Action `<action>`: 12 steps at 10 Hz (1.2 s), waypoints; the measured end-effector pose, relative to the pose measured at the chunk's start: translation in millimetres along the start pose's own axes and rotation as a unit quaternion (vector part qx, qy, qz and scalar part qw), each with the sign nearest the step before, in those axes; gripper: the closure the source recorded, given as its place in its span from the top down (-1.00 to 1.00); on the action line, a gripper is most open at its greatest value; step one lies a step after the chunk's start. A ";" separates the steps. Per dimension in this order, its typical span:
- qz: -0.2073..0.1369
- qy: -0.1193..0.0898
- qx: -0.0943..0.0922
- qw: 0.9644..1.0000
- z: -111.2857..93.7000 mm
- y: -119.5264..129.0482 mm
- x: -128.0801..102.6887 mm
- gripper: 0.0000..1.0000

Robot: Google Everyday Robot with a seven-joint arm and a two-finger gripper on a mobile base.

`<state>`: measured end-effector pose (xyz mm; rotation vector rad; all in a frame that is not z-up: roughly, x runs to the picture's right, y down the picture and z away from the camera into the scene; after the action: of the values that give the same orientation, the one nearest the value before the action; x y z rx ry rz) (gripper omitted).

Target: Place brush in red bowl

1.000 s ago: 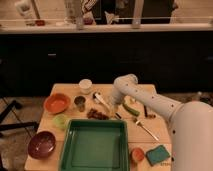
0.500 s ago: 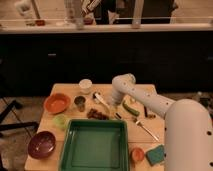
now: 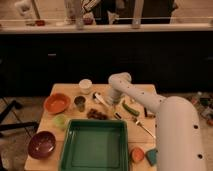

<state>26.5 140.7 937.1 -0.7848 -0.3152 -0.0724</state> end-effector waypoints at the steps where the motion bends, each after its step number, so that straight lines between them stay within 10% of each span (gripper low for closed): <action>1: 0.000 0.000 0.000 1.000 -0.5 0.0 -0.1 -0.29; 5: -0.001 -0.001 -0.004 1.000 -4.6 2.0 -3.4 -0.98; 7: -0.001 0.001 -0.003 1.000 -4.9 2.0 -1.8 -1.00; 12: 0.018 -0.010 0.084 0.996 -51.5 1.9 6.5 -1.00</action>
<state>46.0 106.0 903.6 -0.6250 -0.3219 -0.0033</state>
